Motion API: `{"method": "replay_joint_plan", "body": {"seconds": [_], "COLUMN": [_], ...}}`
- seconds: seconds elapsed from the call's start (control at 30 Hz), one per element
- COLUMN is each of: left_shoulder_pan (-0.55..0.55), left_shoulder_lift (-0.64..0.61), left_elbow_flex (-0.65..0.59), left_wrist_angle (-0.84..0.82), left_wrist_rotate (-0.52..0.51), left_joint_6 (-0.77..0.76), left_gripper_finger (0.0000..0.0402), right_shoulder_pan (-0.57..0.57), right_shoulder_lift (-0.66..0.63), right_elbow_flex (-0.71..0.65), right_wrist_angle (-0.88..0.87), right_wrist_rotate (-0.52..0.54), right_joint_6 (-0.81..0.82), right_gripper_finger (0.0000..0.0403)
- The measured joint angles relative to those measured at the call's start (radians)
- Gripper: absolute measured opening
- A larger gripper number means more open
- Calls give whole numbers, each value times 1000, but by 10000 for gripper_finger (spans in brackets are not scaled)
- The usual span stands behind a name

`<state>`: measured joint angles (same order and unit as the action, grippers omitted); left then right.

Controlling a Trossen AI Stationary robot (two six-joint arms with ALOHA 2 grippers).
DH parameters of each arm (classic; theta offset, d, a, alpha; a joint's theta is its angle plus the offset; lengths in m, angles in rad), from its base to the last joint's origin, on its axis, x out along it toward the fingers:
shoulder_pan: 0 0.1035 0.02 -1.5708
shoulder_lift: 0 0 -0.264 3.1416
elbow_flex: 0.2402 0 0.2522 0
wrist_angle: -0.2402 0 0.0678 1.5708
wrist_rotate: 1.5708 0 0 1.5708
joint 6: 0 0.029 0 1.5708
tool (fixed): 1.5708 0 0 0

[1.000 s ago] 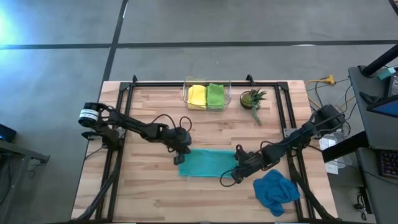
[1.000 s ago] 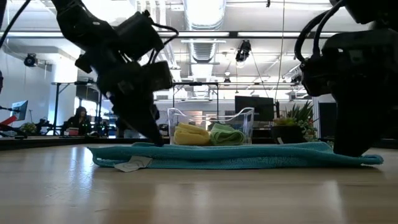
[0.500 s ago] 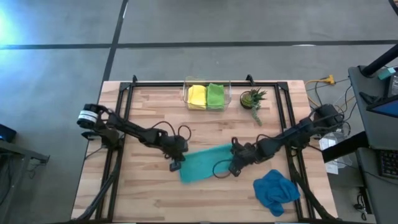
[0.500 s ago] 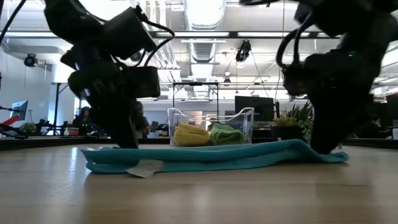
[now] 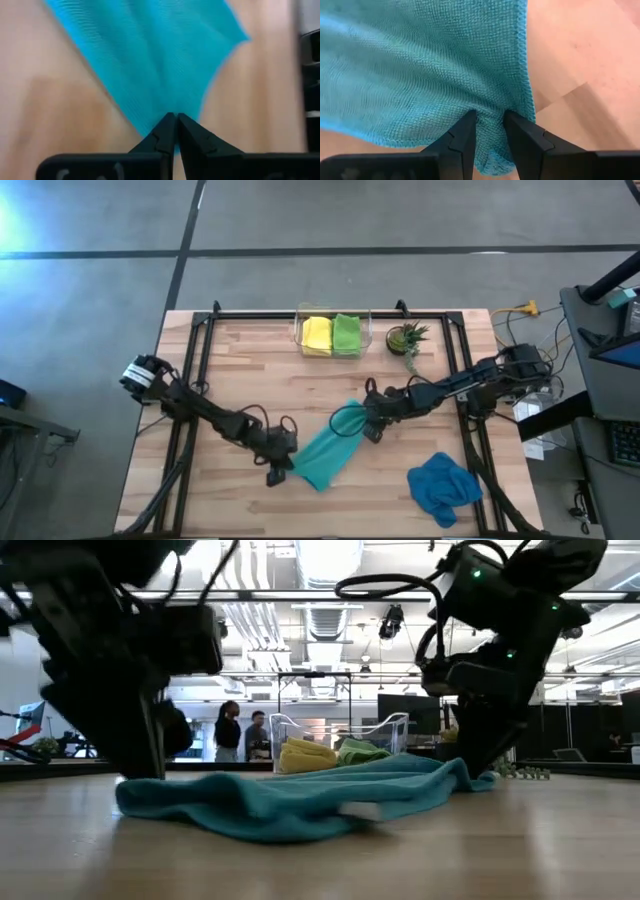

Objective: Fold microfiber towels
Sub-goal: Fold the light blue microfiber towel

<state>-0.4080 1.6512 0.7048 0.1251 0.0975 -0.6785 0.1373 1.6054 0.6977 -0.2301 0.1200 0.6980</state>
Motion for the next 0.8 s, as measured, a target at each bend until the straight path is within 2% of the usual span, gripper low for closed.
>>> {"method": "replay_joint_plan", "body": {"seconds": [0.1, 0.2, 0.43, 0.53, 0.67, 0.8], "left_shoulder_pan": [-7, -3, 109, 210, 357, 444], "left_shoulder_lift": [-1, -16, 1, 56, 172, 288], "left_elbow_flex": [1, 28, 145, 199, 289, 397], "left_wrist_angle": [77, 85, 99, 102, 93, 52], "left_wrist_rotate": [-1, -39, -54, -25, 54, 91], "left_joint_6": [-44, -41, 161, 254, 348, 416], "left_gripper_finger": [6, 6, 1, 0, 0, 0], "right_shoulder_pan": [-7, 1, 111, 205, 357, 483], "right_shoulder_lift": [-8, -34, -136, -173, -213, -225], "right_elbow_flex": [22, 52, 63, 59, 55, 53], "right_wrist_angle": [-21, -29, -49, -73, -73, -86], "right_wrist_rotate": [-17, -31, -39, 12, 149, 251], "right_joint_6": [-59, -79, -8, 89, 254, 415], "right_gripper_finger": [102, 102, 102, 102, 102, 102]}}
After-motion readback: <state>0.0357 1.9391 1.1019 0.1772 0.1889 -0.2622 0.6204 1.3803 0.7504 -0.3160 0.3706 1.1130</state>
